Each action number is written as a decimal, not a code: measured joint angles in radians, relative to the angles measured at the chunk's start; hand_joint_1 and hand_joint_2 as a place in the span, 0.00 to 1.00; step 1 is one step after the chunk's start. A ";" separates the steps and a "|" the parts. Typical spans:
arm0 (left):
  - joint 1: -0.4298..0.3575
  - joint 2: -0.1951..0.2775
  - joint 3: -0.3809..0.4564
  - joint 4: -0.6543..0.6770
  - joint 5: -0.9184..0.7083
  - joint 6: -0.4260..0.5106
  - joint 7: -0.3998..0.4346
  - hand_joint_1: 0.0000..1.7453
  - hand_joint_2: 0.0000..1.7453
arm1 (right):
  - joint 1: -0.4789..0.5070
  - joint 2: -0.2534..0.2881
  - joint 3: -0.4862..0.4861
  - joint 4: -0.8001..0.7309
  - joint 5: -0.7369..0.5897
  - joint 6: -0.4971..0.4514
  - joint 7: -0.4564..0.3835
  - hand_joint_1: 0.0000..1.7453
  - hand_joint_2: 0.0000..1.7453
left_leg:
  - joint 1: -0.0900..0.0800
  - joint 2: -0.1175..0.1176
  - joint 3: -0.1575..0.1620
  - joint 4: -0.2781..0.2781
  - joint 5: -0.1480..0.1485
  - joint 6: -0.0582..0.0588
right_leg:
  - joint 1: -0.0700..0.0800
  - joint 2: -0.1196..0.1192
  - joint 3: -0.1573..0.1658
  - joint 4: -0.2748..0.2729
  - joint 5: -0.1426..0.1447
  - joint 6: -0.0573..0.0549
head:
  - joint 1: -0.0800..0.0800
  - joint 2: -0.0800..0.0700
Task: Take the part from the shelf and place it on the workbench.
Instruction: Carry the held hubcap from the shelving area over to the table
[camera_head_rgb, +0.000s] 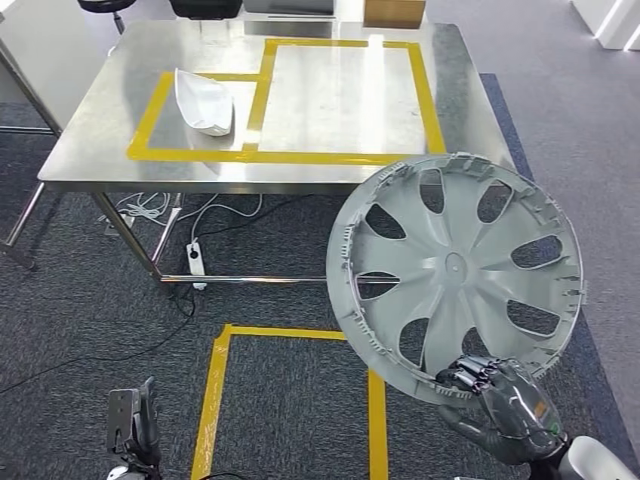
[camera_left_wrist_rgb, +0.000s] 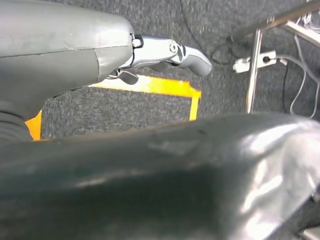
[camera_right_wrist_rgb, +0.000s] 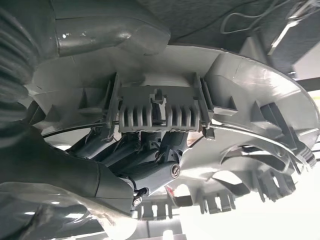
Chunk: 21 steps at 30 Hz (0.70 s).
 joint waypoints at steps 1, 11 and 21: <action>0.001 0.000 0.000 0.000 0.000 0.002 -0.001 0.00 0.00 | 0.001 0.001 0.000 0.000 -0.004 0.000 0.000 1.00 1.00 | 0.000 -0.008 0.001 0.000 -0.001 0.001 | 0.000 0.005 -0.031 0.048 -0.007 0.002 | 0.000 0.000; 0.004 0.003 0.000 0.000 0.002 0.002 -0.003 0.00 0.00 | -0.001 0.004 0.000 -0.001 -0.011 -0.005 0.000 1.00 1.00 | 0.000 -0.039 0.000 0.021 -0.019 -0.032 | -0.004 0.014 0.064 -0.210 0.148 -0.020 | -0.003 0.000; 0.005 0.003 0.000 -0.001 0.008 -0.007 -0.002 0.00 0.00 | -0.001 0.006 -0.001 -0.001 -0.011 -0.005 0.000 1.00 1.00 | 0.010 -0.021 -0.025 0.093 -0.027 -0.045 | -0.005 0.005 0.083 -0.212 0.137 -0.031 | -0.007 0.000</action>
